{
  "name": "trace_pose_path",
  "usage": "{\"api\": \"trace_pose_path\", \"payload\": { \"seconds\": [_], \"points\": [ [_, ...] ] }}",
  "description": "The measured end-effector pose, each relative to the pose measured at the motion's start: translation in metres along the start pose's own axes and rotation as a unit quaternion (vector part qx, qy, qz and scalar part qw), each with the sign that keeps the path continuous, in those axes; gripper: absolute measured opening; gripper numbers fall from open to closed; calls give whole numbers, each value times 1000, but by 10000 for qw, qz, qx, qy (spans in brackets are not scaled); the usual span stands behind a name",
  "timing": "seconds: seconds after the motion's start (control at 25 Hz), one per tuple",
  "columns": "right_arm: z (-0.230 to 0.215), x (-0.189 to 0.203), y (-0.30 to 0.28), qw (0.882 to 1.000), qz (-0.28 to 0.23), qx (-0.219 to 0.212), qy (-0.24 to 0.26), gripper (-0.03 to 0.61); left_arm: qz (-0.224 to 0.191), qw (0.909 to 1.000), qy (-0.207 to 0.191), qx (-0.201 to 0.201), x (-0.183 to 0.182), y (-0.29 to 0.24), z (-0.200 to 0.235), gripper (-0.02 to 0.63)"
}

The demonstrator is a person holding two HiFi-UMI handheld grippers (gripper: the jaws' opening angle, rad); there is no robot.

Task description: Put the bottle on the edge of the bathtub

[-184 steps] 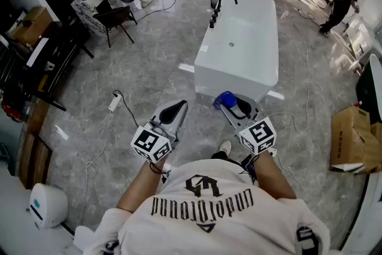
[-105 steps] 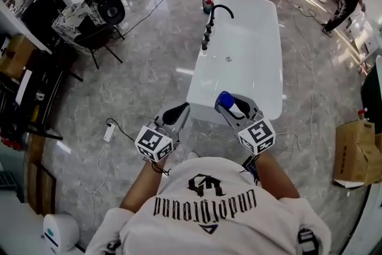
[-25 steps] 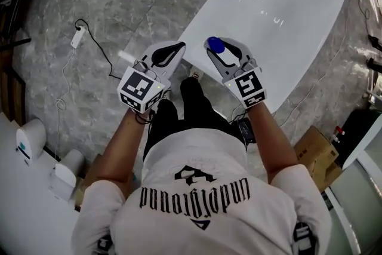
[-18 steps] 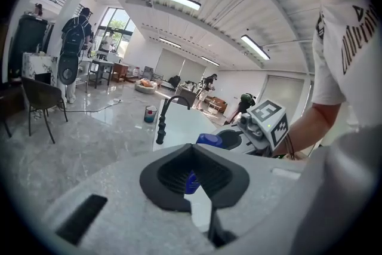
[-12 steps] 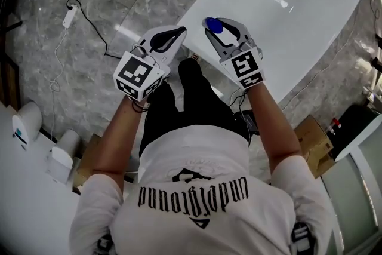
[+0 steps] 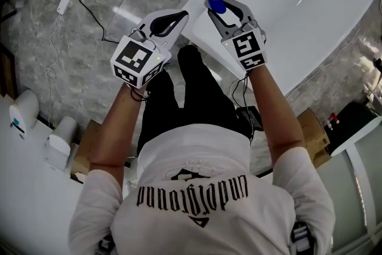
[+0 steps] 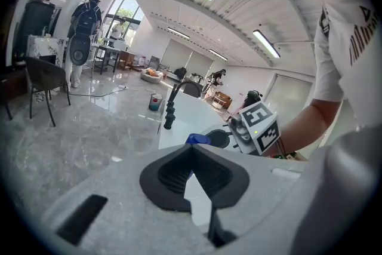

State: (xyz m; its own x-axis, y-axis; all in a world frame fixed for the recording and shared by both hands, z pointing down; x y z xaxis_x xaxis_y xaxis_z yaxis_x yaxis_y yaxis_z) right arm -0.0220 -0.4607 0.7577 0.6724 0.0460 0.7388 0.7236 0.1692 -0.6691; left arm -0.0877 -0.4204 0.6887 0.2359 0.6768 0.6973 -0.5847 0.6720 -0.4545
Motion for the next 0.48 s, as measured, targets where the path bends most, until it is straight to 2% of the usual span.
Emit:
{"api": "trace_pose_path", "payload": {
  "seconds": [0.48],
  "points": [
    [1,18,-34,9996,231,27,148,155,152,9999,53,9,16,-11,19,15]
  ]
}}
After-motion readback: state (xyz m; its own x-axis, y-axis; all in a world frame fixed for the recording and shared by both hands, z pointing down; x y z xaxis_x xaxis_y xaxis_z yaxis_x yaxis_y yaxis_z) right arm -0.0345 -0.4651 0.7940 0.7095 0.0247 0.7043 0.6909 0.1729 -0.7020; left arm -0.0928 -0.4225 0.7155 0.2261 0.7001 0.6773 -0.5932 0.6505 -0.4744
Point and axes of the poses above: the fingertips, and each gripper's own axes: y backward along the fingers, z to its left, x out of its underside, the point moved 1 cm from there along y, backward along the fingers, and after that the axes turned 11 degrees about y, right-handed, at the moved point
